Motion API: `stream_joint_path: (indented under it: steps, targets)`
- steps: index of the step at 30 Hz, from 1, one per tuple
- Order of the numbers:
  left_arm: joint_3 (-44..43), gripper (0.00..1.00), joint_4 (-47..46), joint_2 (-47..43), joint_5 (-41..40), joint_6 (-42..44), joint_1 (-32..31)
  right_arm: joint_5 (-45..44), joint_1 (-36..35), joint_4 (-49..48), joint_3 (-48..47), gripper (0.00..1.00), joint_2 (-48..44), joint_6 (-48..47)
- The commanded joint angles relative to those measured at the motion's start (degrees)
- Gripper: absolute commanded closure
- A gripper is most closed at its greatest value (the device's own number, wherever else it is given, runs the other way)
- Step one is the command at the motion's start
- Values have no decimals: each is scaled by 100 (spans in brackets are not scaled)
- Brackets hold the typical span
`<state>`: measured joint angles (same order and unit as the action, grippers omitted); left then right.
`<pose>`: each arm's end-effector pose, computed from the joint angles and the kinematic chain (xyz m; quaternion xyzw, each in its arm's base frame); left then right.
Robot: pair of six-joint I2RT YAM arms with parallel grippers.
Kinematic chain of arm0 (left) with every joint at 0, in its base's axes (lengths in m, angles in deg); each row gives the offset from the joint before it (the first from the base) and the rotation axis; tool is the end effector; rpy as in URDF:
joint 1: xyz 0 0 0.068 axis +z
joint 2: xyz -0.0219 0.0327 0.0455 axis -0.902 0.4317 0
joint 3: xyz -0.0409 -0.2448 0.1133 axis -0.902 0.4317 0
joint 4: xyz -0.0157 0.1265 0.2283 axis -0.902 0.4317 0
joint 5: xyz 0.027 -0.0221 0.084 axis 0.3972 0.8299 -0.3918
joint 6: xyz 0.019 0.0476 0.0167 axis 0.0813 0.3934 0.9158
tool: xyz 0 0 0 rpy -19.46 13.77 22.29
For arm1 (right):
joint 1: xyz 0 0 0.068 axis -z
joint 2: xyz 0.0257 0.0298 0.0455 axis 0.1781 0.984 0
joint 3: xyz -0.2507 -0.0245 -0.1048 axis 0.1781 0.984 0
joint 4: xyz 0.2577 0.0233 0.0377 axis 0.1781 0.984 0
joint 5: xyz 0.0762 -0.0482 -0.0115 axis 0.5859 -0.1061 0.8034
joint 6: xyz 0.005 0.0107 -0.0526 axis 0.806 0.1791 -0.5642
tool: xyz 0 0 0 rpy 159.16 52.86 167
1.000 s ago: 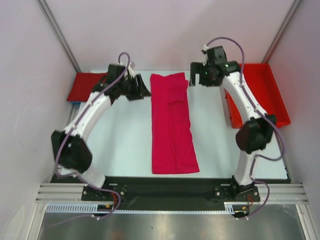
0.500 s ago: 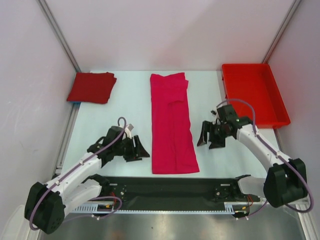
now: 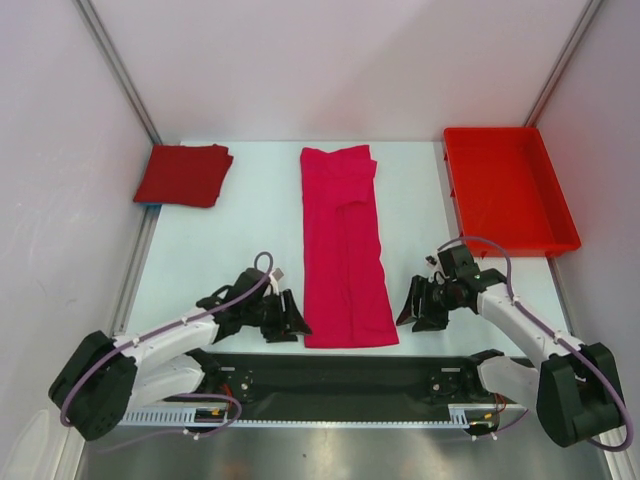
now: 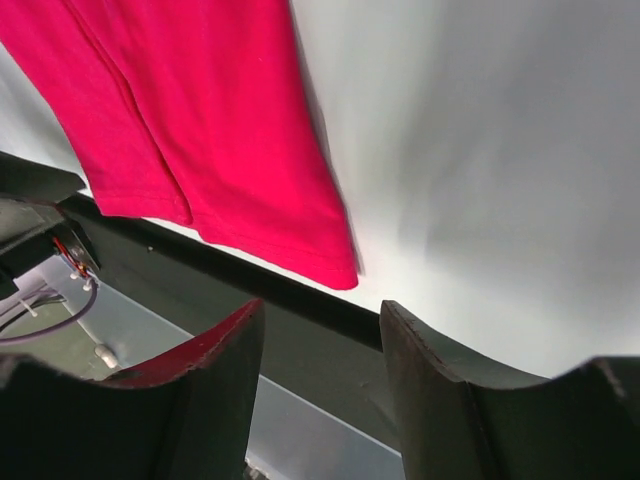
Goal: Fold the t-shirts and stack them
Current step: Fold the tshirt
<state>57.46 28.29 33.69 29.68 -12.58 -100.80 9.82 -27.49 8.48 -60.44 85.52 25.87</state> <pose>0.1326 -0.1158 0.1437 -0.0712 0.9257 -0.3622 0.0827 0.1615 0.0680 0.1763 0.0441 0.9547 0.2877 0.0624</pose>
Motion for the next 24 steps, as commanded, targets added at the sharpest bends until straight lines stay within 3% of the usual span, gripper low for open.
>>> stream_joint_path:
  steps: [1,13,24]
  targets:
    - [74,43,-592,292,-111,-558,-368,-121,-96,-163,-11,45,-157,209]
    - [276,44,-293,355,-612,-1112,-625,-684,-535,-277,68,47,317,578]
    - [250,52,-381,777,-621,-1122,-704,-289,-632,-935,700,48,265,1000]
